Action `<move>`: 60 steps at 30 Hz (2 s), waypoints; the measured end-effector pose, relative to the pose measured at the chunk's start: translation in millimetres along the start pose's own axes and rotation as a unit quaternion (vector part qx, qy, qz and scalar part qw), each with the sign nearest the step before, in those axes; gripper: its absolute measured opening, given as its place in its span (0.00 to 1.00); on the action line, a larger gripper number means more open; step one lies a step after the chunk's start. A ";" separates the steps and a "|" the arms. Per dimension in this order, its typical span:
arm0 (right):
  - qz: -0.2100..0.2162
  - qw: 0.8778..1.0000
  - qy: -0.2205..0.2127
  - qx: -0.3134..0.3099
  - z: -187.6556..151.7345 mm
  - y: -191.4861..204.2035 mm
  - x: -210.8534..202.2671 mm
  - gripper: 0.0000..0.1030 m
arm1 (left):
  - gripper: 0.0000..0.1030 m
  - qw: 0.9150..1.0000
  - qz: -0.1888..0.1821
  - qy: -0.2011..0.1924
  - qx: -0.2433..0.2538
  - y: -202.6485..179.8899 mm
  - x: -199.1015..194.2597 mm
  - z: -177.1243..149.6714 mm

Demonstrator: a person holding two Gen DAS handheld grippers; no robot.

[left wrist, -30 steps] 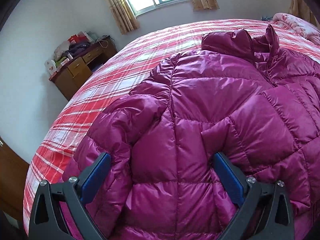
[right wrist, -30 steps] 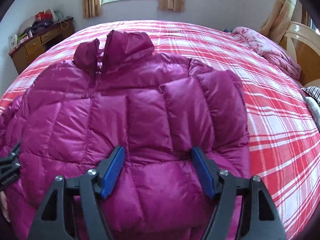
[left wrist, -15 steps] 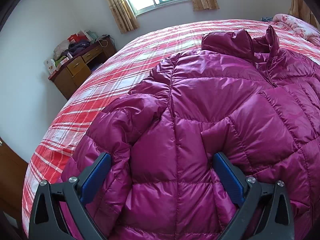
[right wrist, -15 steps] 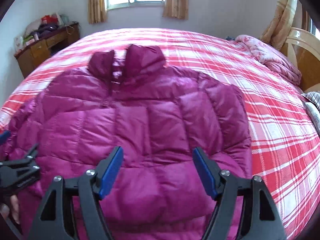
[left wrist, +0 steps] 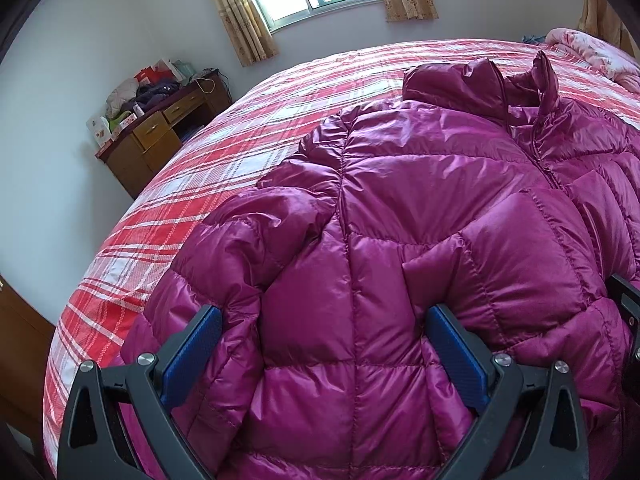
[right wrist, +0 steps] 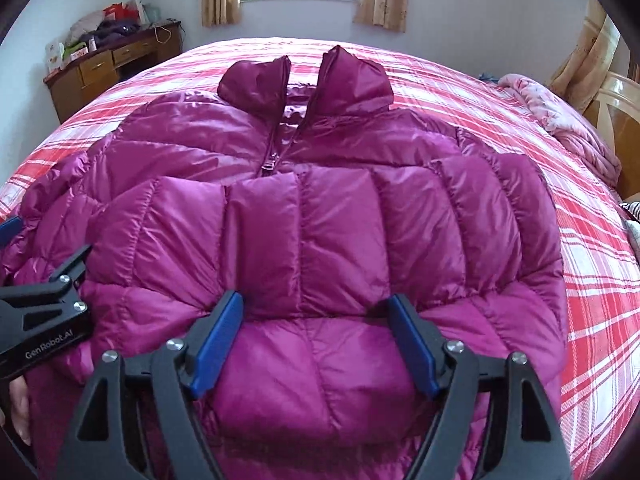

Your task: Fold large clothes

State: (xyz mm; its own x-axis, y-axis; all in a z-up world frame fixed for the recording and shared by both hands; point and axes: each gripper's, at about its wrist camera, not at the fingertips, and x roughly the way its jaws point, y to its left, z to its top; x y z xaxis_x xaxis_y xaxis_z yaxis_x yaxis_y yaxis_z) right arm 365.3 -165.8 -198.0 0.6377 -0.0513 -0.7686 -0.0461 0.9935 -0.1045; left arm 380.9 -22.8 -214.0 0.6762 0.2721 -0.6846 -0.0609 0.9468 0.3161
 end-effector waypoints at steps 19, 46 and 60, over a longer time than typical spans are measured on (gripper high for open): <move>-0.012 1.000 -0.005 -0.001 -3.7 0.4 -0.9 0.81 | 0.99 0.999 0.024 -0.021 -0.014 111.2 -57.0 -31.4; 0.014 0.997 -0.070 -0.009 -24.1 -20.1 -74.2 0.77 | 0.15 0.996 0.023 -0.024 -0.085 215.5 -89.5 -103.3; -0.010 0.998 -0.054 0.016 -78.9 -81.3 -97.5 0.77 | 0.13 0.988 0.039 -0.150 -0.017 171.3 -161.5 21.7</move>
State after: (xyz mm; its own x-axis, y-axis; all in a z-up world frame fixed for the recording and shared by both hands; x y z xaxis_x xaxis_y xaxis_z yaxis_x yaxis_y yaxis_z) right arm 246.2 -249.6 -164.4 0.7175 -0.0610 -0.6938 -0.0095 0.9952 -0.0973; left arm 277.1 91.8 -35.0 0.8557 0.2864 -0.4310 -0.1427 0.9312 0.3356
